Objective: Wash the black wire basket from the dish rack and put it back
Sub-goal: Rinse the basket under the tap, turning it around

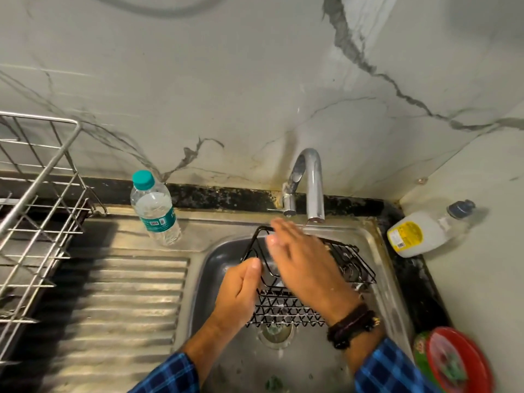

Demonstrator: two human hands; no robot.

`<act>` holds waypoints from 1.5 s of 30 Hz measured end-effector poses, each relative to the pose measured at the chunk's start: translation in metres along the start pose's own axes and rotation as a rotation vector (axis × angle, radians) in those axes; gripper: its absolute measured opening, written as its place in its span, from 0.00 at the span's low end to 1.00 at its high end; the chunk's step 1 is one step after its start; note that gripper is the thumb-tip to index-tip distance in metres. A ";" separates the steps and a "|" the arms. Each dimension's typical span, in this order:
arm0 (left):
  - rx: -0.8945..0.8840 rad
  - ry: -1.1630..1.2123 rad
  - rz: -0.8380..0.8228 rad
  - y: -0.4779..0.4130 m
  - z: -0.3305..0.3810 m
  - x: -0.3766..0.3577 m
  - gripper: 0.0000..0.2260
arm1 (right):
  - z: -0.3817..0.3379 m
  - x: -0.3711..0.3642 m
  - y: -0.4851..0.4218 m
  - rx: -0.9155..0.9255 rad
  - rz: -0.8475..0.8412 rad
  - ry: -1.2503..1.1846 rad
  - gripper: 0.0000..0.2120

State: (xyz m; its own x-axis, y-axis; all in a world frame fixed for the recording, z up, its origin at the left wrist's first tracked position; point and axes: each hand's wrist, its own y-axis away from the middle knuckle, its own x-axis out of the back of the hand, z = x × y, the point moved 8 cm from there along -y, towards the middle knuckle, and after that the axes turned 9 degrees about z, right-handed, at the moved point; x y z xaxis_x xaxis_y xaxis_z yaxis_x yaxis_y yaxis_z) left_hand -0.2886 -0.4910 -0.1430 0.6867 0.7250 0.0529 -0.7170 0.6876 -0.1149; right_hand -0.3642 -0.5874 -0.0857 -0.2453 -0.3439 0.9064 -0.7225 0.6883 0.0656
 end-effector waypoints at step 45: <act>0.045 0.186 0.034 -0.038 0.015 -0.021 0.17 | -0.025 0.008 0.034 0.169 0.466 0.200 0.29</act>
State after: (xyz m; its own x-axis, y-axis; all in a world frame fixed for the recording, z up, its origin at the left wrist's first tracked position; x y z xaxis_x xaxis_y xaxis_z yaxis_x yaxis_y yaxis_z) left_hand -0.2776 -0.5322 -0.1248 0.6691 0.7309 -0.1346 -0.7421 0.6668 -0.0683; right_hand -0.3747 -0.5513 -0.0656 -0.4492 0.1135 0.8862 -0.6642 0.6209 -0.4162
